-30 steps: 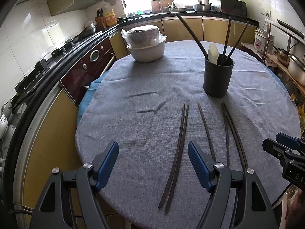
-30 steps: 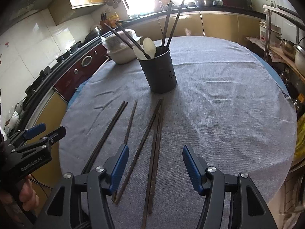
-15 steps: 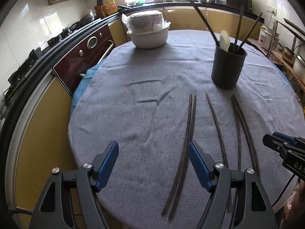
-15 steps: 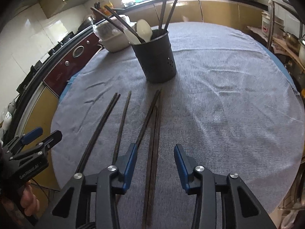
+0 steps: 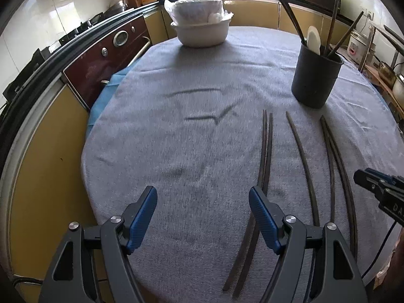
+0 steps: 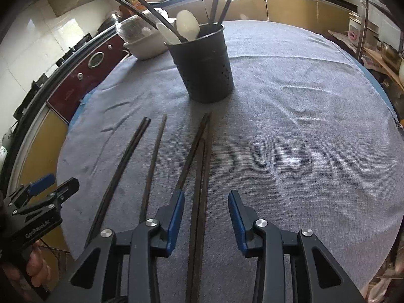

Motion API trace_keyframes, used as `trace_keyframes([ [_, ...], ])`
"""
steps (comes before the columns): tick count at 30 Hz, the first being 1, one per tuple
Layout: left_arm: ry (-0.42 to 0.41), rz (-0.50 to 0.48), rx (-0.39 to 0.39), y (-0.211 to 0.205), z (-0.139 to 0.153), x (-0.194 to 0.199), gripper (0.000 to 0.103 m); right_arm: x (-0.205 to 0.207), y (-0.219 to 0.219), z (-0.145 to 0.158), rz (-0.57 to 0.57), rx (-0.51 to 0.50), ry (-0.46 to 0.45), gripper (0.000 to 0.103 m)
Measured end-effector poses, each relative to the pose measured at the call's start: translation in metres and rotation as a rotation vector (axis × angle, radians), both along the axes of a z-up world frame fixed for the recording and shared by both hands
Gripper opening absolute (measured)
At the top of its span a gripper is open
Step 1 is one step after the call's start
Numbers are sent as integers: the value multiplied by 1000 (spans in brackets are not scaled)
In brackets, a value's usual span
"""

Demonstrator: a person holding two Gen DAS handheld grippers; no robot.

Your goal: Organize utensils

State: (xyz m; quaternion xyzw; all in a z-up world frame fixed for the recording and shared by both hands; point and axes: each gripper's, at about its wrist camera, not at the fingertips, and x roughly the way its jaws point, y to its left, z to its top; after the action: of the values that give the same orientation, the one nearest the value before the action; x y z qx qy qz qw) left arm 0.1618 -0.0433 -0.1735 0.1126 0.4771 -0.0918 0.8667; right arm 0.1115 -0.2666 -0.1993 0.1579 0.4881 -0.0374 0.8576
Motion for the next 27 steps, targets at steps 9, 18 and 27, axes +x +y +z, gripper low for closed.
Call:
trace_keyframes([
  [9, 33, 16, -7, 10, -10, 5, 76, 22, 5, -16, -3, -58, 45, 29],
  [18, 30, 24, -8, 16, -12, 20, 76, 58, -7, -17, -25, -53, 45, 29],
  [27, 49, -20, -40, 5, -11, 48, 76, 93, -20, -17, -60, -62, 83, 21],
])
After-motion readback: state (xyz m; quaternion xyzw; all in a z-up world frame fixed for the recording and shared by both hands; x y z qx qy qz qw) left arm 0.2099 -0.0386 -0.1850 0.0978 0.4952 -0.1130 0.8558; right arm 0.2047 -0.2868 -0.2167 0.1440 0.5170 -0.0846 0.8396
